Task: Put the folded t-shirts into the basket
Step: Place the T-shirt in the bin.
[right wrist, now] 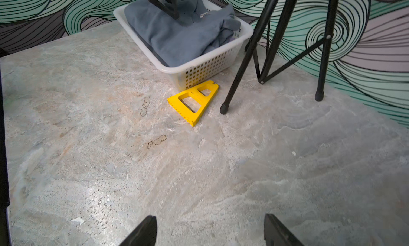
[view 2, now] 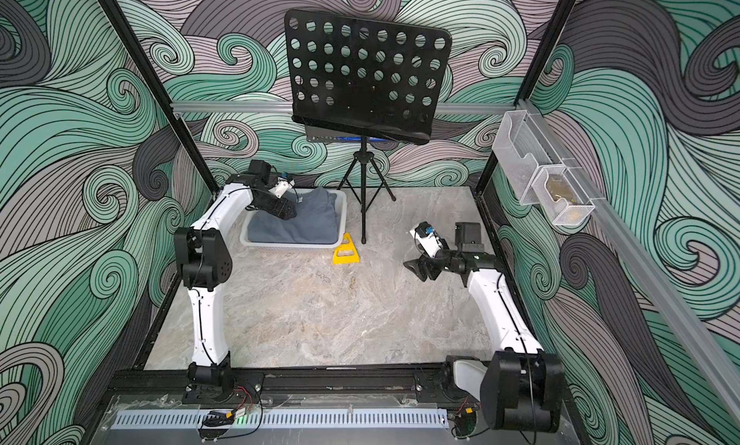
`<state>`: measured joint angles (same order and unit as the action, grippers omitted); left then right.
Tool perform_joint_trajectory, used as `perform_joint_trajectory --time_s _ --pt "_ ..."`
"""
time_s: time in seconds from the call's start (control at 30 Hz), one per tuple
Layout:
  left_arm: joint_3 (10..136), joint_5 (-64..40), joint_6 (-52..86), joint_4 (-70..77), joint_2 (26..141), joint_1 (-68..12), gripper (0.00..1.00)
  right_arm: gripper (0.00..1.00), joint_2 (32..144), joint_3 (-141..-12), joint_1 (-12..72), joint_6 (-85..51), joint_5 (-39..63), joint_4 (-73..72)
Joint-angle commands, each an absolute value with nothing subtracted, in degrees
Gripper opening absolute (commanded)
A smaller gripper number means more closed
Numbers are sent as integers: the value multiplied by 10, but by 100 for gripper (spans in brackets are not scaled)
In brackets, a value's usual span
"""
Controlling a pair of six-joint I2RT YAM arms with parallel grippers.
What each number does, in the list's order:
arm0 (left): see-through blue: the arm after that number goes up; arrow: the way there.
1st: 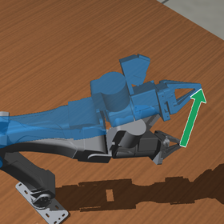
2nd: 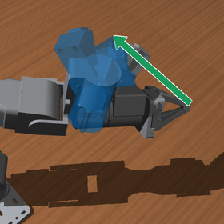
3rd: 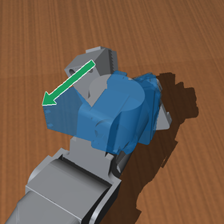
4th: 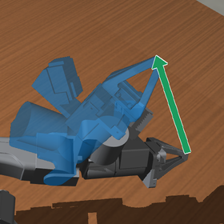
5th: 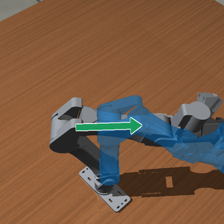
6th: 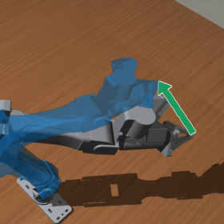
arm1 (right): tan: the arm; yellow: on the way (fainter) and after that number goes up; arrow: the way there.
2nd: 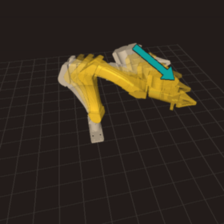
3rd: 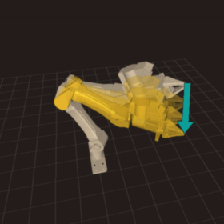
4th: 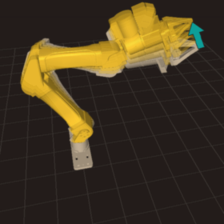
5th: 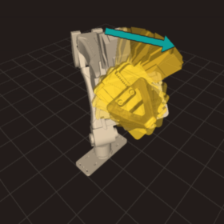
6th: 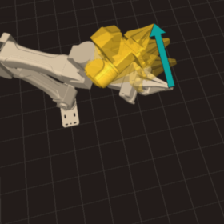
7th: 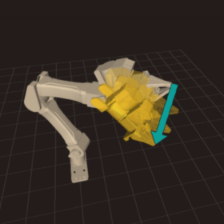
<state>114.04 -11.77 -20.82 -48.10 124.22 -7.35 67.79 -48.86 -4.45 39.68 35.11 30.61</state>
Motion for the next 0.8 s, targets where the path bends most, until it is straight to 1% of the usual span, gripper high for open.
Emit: perform_joint_trajectory --time_s 0.0,0.1,0.13,0.23,0.47,0.53,0.63,0.77 --pt "1095 -100 -233 -393 1191 -126 92 82 670 -466 -60 393 385 272" --pt "1112 -79 -247 -394 1219 -153 91 84 674 -467 -62 388 388 274" --pt "1127 -80 -247 -398 1235 -160 89 84 676 -467 -63 388 392 275" --pt "1197 -82 -240 -432 1292 -172 83 85 681 -465 -64 393 401 277" --pt "1354 -82 -231 -491 1411 -184 75 85 687 -464 -66 395 396 280" --pt "1379 -82 -239 -507 1436 -189 75 85 688 -462 -67 396 395 280" --pt "1404 -73 -249 -532 1453 -194 79 85 688 -460 -71 396 395 280" --pt "1371 -34 -252 -533 1399 -192 86 85 688 -460 -76 398 397 282"
